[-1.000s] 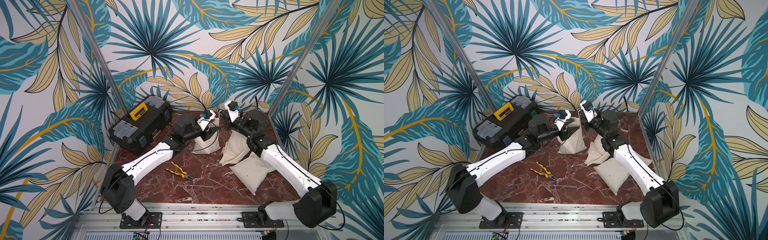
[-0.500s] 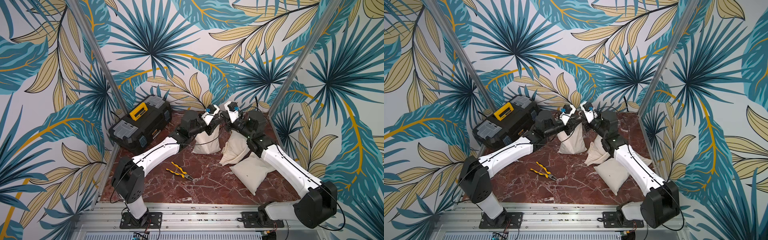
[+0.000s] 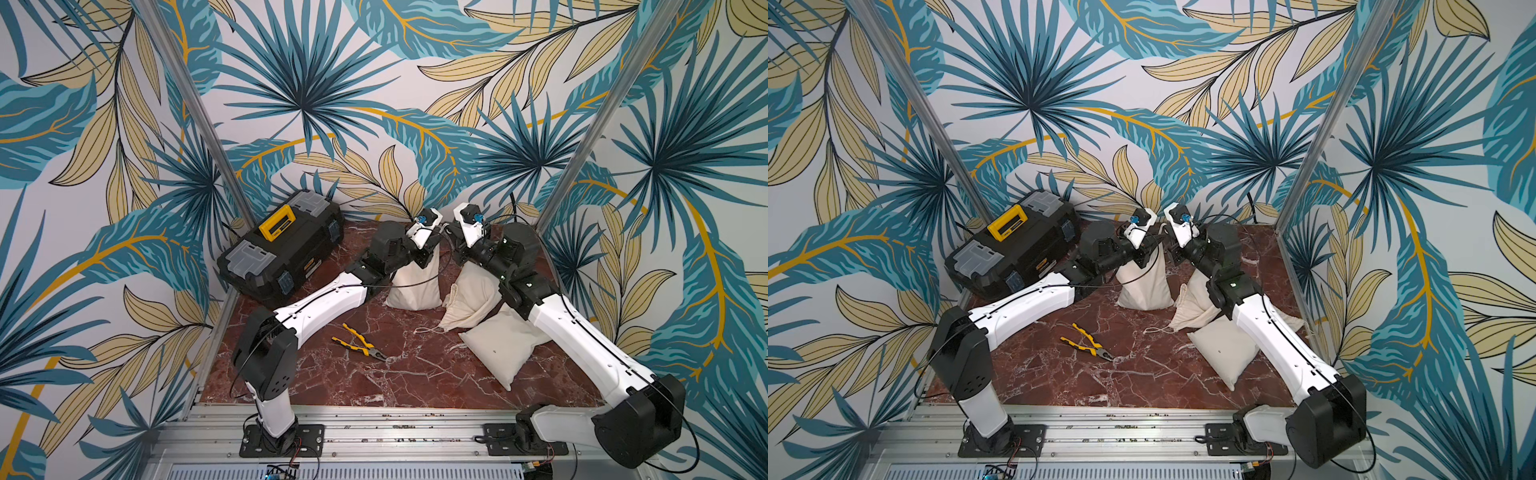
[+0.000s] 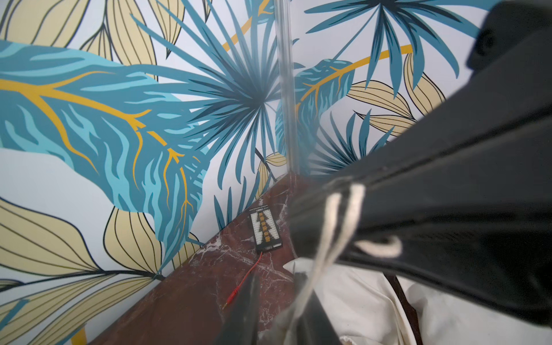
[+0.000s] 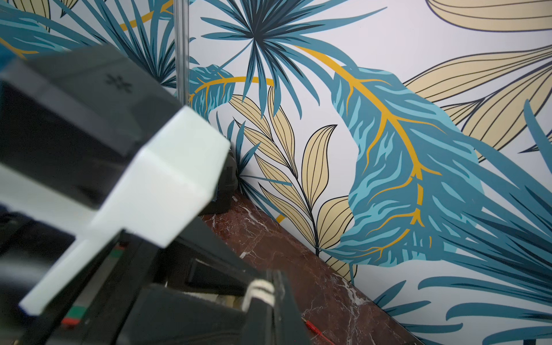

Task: Close the soil bag
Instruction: Frap the soil bag at the center of the board.

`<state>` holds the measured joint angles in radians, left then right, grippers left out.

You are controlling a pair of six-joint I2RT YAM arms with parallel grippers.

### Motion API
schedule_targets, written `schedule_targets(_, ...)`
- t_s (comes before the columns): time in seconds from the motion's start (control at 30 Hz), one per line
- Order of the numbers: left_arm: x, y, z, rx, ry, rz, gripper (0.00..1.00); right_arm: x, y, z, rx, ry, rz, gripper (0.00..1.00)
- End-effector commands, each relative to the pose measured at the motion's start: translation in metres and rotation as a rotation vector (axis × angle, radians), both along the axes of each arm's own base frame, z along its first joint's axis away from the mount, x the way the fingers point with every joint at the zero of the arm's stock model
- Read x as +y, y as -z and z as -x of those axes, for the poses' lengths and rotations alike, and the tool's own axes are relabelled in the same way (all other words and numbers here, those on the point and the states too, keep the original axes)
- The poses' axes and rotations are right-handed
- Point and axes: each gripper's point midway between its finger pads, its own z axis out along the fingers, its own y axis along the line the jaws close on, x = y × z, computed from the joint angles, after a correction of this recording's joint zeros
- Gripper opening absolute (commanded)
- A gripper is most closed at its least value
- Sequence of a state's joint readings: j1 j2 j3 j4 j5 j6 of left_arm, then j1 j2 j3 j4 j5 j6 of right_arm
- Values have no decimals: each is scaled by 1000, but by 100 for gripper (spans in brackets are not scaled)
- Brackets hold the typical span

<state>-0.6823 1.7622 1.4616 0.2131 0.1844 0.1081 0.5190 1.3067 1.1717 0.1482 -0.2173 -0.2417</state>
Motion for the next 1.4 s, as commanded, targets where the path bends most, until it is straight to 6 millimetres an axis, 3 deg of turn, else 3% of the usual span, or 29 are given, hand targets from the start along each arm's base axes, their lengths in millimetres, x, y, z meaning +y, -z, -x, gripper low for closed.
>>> schedule_targets(0.0,10,0,-15,-16,-98,-28,18,-18,-27,9,-57,70,-56,0)
schedule_targets(0.13,43,35,-36,-13,-308,-175,15,-48,-52,17,-122,196,-87,0)
schedule_targets(0.23,72,65,-50,6,-461,-292,12,-81,-73,27,-167,328,-103,0)
schedule_targets(0.4,105,97,-63,65,-573,-369,14,-128,-96,47,-209,488,-148,0)
schedule_targets(0.63,147,124,-87,166,-712,-350,17,-153,-107,75,-232,536,-241,0)
schedule_targets(0.93,199,150,-106,261,-838,-304,22,-175,-112,93,-246,602,-261,0)
schedule_targets(1.07,217,144,-112,271,-866,-283,22,-170,-105,88,-230,590,-241,0)
schedule_targets(1.13,235,133,-113,260,-899,-283,22,-168,-96,79,-210,607,-208,0)
schedule_targets(1.27,281,79,-101,162,-990,-305,15,-156,-80,65,-195,582,-176,0)
schedule_targets(1.37,301,27,-82,56,-1029,-316,14,-133,-68,49,-169,500,-162,0)
